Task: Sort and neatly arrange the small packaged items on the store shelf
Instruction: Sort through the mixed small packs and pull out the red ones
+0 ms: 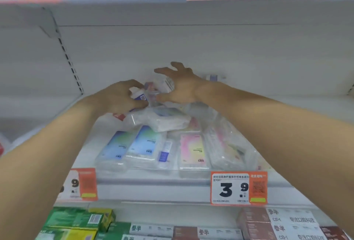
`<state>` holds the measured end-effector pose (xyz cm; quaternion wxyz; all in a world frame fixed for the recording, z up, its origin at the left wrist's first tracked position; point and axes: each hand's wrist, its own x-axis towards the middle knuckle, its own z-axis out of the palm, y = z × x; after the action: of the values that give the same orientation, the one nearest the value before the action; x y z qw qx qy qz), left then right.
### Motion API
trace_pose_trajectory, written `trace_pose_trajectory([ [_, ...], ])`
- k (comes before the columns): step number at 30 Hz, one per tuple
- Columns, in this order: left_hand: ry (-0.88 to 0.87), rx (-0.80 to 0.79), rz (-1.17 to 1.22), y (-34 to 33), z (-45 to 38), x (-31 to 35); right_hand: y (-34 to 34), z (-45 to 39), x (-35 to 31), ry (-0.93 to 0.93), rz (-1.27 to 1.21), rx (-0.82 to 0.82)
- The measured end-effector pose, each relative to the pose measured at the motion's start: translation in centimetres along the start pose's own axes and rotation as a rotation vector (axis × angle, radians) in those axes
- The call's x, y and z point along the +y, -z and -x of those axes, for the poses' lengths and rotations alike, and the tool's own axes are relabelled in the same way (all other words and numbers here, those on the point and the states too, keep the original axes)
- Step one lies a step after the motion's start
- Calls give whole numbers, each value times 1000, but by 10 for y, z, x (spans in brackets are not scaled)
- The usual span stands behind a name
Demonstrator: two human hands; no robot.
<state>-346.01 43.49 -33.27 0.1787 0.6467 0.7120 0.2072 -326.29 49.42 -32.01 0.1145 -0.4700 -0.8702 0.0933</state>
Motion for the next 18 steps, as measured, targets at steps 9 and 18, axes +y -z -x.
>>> trace_pose_trajectory([
  [9, 92, 212, -6, 8, -38, 13, 15, 5, 28, -150, 361, -18],
  [18, 288, -60, 6, -6, -77, -7, -6, -38, 5, -38, 55, -57],
])
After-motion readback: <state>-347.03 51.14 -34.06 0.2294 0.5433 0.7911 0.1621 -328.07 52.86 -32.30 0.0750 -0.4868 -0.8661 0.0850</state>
